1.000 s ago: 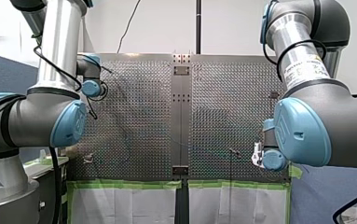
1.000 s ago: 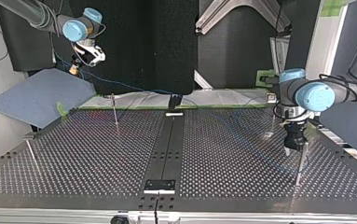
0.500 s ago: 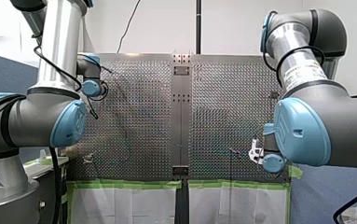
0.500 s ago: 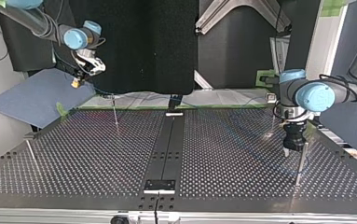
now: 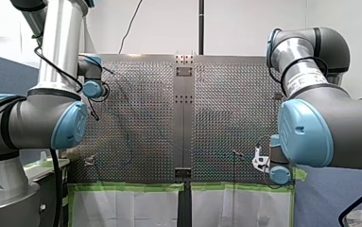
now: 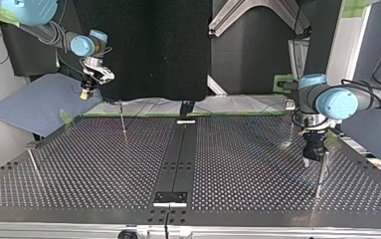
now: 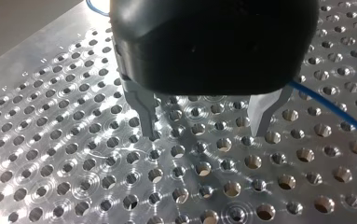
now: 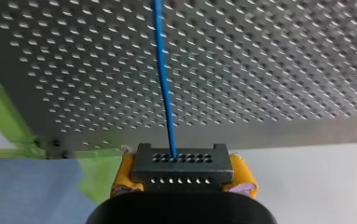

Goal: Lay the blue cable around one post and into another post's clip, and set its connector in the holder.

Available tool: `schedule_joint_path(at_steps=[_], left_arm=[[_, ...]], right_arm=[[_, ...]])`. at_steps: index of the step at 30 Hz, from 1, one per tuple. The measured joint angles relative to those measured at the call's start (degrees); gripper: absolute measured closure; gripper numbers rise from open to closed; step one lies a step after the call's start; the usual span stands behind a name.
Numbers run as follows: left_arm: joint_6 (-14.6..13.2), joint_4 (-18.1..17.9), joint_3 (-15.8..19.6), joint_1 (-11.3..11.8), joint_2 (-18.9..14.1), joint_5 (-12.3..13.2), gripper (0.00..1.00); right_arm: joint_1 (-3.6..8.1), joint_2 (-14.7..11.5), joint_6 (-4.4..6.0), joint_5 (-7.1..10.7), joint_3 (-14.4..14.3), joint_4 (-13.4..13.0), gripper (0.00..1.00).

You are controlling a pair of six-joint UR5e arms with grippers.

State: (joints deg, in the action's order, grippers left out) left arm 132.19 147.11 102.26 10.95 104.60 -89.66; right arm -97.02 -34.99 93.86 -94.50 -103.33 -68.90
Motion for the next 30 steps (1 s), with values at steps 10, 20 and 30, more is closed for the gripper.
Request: schedule_joint_path(at_steps=[10, 20, 30], left_arm=[[0.0, 0.1, 0.0, 0.0, 0.0, 0.0, 0.00], [0.0, 0.3, 0.0, 0.0, 0.0, -0.1, 0.00], [0.0, 0.2, 0.0, 0.3, 0.0, -0.1, 0.00]], right_arm=[[0.10, 4.7, -0.65, 4.66, 0.4, 0.1, 1.00], [0.33, 9.0, -1.82, 9.22, 1.4, 1.2, 1.00], [1.82, 8.8, -5.93, 13.87, 1.9, 5.1, 1.00]])
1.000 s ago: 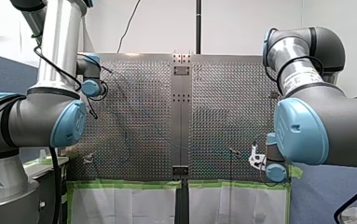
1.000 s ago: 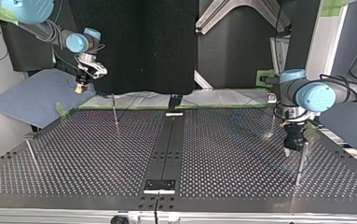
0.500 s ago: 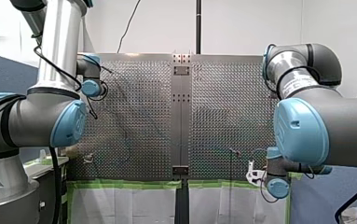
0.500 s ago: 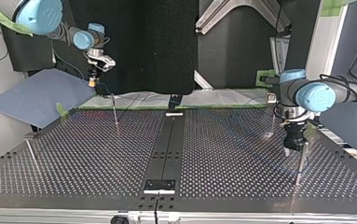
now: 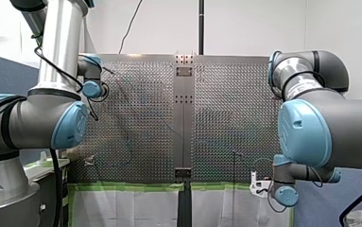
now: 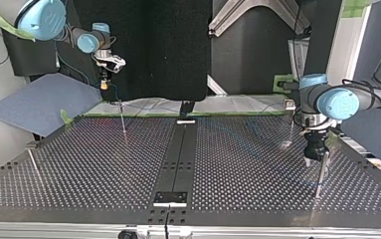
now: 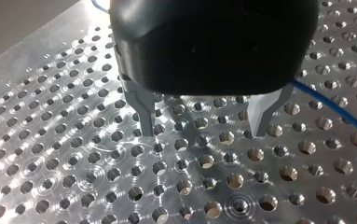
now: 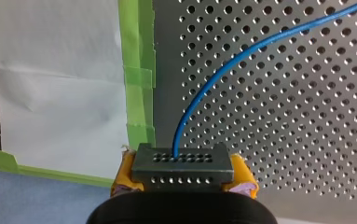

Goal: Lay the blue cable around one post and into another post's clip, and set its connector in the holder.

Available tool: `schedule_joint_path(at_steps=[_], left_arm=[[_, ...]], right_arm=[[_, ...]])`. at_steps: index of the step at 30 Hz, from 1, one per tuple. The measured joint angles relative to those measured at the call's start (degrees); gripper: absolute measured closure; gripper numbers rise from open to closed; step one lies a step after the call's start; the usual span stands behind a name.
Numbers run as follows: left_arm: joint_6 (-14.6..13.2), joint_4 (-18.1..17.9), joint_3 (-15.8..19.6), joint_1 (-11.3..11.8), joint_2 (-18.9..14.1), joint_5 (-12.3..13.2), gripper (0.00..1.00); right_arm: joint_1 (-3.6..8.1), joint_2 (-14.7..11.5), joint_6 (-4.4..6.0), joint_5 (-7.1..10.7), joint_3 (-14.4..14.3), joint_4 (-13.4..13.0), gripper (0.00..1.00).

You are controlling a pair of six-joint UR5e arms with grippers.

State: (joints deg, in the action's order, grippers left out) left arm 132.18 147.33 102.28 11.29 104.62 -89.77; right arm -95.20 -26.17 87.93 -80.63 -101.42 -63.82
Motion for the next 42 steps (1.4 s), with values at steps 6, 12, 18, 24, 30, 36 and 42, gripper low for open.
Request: schedule_joint_path(at_steps=[6, 12, 18, 24, 30, 36, 42], left_arm=[[0.0, 0.0, 0.0, 0.0, 0.0, 0.0, 0.00], [0.0, 0.1, 0.0, 0.1, 0.0, 0.0, 0.00], [0.0, 0.1, 0.0, 0.1, 0.0, 0.0, 0.00], [0.0, 0.1, 0.0, 0.2, 0.0, 0.0, 0.00], [0.0, 0.1, 0.0, 0.3, 0.0, 0.0, 0.00], [0.0, 0.1, 0.0, 0.5, 0.0, 0.0, 0.00], [0.0, 0.8, 0.0, 0.6, 0.0, -0.6, 0.00]], right_arm=[[0.39, -2.4, -3.03, 3.04, 0.0, 3.0, 1.00], [0.31, -5.1, -5.77, 5.77, -0.4, 5.8, 1.00], [0.84, -6.6, -8.72, 8.73, -2.4, 7.7, 1.00], [1.47, -8.0, -10.61, 11.79, -4.3, 7.0, 1.00], [2.11, -10.7, -9.17, 14.75, -6.4, 4.8, 1.00], [2.82, -11.6, -7.81, 17.64, -6.7, 3.5, 1.00], [4.25, -11.7, -5.75, 17.16, -7.1, 1.9, 1.00]])
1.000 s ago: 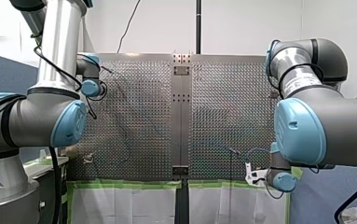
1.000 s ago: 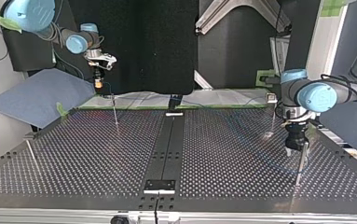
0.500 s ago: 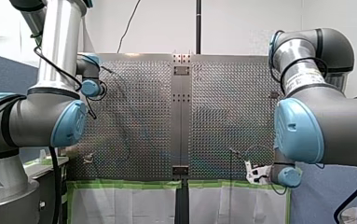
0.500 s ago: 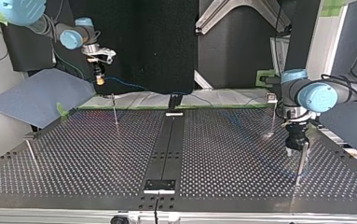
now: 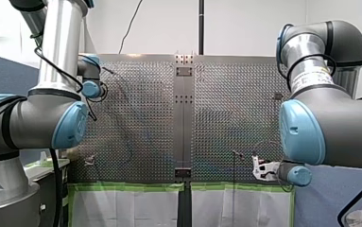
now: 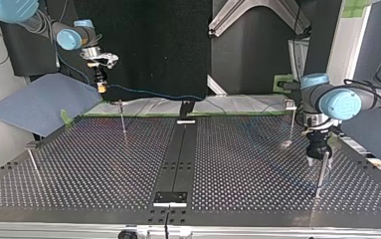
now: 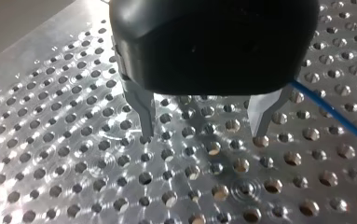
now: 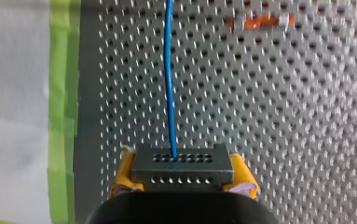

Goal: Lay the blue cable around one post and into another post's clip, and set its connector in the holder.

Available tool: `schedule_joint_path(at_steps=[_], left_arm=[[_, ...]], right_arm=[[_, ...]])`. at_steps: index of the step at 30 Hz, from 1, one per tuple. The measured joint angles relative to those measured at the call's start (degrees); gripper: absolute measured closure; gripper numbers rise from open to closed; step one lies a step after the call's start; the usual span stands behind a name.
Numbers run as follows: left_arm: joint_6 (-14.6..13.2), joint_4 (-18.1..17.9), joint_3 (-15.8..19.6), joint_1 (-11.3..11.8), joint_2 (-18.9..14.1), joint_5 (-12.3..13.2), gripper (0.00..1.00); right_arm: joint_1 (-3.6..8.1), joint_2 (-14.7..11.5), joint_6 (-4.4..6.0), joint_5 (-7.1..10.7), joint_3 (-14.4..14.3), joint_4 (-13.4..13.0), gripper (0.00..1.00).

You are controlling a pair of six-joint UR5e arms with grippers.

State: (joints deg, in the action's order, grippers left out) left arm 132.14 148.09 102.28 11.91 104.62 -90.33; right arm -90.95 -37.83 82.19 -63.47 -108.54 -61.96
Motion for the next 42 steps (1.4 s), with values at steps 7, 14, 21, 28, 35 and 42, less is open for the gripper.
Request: schedule_joint_path(at_steps=[7, 14, 21, 28, 35, 42], left_arm=[[0.5, 2.9, 0.0, 0.1, 0.0, -1.6, 0.00], [3.6, 4.1, 0.1, 0.6, -0.1, -0.8, 0.00], [7.2, 2.9, 1.7, 1.7, -0.1, 2.5, 0.00], [10.5, 2.2, 3.0, 2.5, -0.7, 5.7, 0.00], [13.5, 2.1, 5.1, 3.4, -3.4, 8.8, 0.00], [17.1, 0.7, 6.4, 3.2, -4.7, 12.4, 0.00]], right_arm=[[0.91, 0.0, 0.87, -2.44, -0.1, -0.9, 1.00], [0.97, 0.0, 0.97, -2.17, -0.1, -1.1, 1.00], [0.80, 0.0, 0.97, -2.03, -0.2, -1.1, 1.00], [0.70, 0.0, 0.98, -1.96, -0.2, -1.0, 1.00], [0.64, 0.0, 0.98, -1.68, -0.2, -1.0, 1.00], [0.48, 0.0, 0.98, -1.51, -0.1, -0.9, 1.00]])
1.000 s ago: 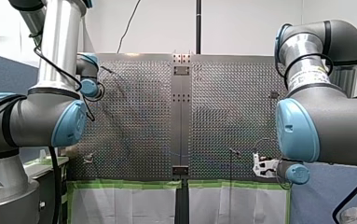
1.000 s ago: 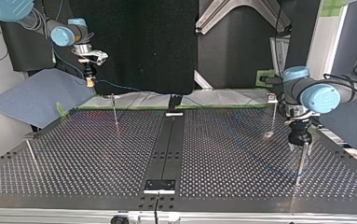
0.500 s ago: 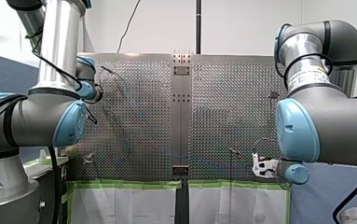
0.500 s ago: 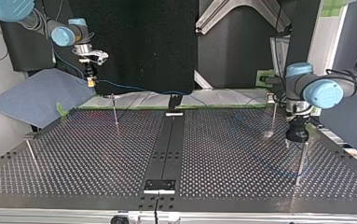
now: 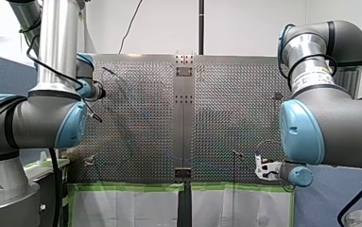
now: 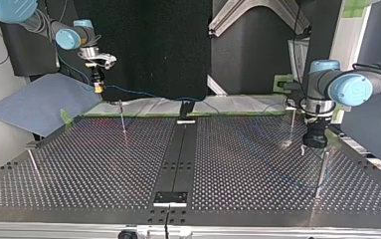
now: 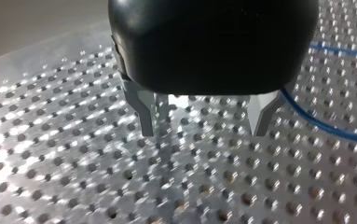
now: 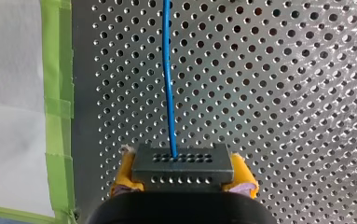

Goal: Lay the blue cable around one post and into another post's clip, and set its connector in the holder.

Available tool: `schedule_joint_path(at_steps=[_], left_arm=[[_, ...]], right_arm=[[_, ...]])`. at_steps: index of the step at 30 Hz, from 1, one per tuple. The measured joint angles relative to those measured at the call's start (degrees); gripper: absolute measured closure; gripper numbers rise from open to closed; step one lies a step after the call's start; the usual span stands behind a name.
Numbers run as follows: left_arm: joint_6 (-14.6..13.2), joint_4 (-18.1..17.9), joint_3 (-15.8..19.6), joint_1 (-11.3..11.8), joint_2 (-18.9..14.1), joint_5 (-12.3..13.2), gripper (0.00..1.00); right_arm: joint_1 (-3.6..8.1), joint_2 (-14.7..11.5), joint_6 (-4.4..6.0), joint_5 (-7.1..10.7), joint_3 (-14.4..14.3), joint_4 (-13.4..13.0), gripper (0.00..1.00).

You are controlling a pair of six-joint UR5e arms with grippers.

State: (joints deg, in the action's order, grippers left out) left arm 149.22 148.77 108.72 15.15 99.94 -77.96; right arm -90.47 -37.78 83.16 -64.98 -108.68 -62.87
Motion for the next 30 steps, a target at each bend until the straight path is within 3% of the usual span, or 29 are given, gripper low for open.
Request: schedule_joint_path(at_steps=[10, 18, 30], left_arm=[[5.1, -4.3, 1.6, -0.3, -0.1, 4.6, 0.00], [8.9, -7.1, 3.5, 0.0, -0.1, 4.8, 0.00], [15.2, -13.1, 8.9, -0.2, 0.1, 4.2, 0.00]], right_arm=[[-0.07, 0.0, 0.00, 0.31, 0.0, 0.0, 1.00], [-0.17, 0.0, 0.00, 0.37, 0.0, 0.0, 1.00], [-0.25, 0.0, 0.00, 0.61, 0.0, -0.1, 1.00]])
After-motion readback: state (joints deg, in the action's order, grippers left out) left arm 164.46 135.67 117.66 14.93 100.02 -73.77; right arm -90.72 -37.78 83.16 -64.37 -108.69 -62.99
